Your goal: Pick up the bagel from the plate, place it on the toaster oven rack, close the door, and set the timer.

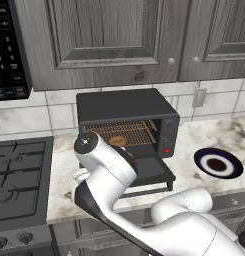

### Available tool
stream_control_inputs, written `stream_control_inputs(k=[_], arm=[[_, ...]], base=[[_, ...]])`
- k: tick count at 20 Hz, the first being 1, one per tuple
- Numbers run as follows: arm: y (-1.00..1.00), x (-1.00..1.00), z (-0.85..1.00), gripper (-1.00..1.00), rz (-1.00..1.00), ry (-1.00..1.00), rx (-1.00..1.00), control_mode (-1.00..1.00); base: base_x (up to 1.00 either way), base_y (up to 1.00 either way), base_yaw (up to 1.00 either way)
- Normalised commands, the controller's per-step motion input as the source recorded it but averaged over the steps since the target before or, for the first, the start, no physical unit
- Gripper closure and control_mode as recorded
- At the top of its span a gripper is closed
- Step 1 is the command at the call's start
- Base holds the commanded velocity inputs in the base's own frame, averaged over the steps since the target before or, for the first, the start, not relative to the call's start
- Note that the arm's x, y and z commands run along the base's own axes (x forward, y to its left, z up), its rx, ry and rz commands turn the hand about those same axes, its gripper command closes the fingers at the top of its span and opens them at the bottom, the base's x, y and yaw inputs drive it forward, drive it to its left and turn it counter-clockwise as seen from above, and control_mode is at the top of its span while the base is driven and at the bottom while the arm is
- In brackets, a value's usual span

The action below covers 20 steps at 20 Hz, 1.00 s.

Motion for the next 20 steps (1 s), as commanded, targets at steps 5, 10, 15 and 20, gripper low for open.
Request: stream_control_inputs(k=[5, 10, 15, 20], arm=[[0.26, -0.02, 0.00, -1.00, 0.25, 0.12, -0.21, -1.00], [0.26, 0.08, -0.26, -1.00, 0.19, 0.11, -0.24, -1.00], [0.09, 0.19, -0.58, -1.00, 0.07, 0.02, -0.22, -1.00], [0.02, 0.25, -0.57, -1.00, 0.00, 0.00, -0.11, -1.00]], base=[[0.00, 0.00, 0.00], [0.00, 0.00, 0.00], [0.00, 0.00, 0.00], [0.00, 0.00, 0.00]])
